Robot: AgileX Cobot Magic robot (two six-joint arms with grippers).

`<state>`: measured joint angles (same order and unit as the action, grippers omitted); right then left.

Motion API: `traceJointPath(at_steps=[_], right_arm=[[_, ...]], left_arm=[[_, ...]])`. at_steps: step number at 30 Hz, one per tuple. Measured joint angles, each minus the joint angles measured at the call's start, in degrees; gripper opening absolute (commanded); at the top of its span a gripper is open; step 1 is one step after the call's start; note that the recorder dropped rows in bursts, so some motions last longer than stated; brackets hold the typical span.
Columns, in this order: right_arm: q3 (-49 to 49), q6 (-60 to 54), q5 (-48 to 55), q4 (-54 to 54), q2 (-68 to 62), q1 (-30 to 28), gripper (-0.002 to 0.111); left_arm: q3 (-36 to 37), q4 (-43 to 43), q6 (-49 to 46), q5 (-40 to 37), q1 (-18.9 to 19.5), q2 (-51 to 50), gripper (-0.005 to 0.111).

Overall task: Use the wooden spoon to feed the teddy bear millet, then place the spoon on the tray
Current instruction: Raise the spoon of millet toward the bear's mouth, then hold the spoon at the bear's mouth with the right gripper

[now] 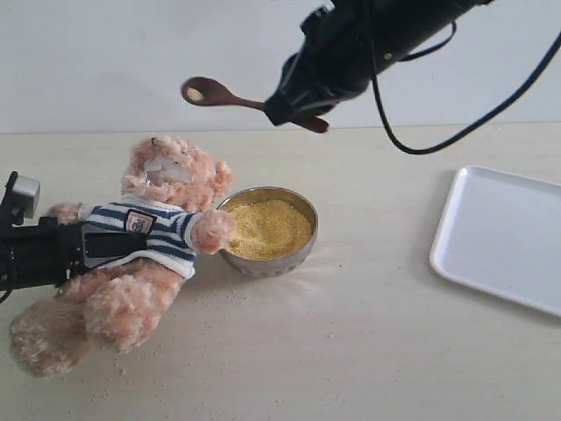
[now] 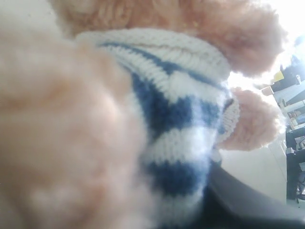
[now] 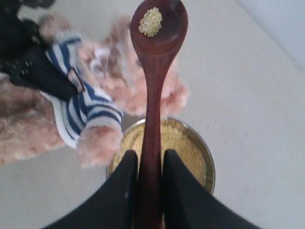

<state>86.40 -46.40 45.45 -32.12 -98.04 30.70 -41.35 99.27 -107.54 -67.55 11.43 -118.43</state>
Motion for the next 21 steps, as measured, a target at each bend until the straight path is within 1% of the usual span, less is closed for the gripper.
traceJointPath(at_steps=[4,6,10,17,21], right_arm=[[3.1,0.2,-1.1,-0.1,-0.2,3.9,0.0],[3.7,0.8,-1.9,-0.1,-0.7,4.8,0.0],[3.7,2.5,-3.0,0.3,-3.0,5.2,0.0],[3.7,2.0,-1.4,2.2,-6.1,5.4,0.0],[3.7,1.0,-1.3,5.5,-6.8,7.4,0.0]], left_arm=[[0.0,0.0,1.0,0.0,0.0,0.0,0.005],[0.0,0.0,1.2,0.0,0.0,0.0,0.005],[0.0,0.0,1.5,0.0,0.0,0.0,0.005],[0.0,0.0,1.5,0.0,0.0,0.0,0.005],[0.0,0.0,1.5,0.0,0.0,0.0,0.005]])
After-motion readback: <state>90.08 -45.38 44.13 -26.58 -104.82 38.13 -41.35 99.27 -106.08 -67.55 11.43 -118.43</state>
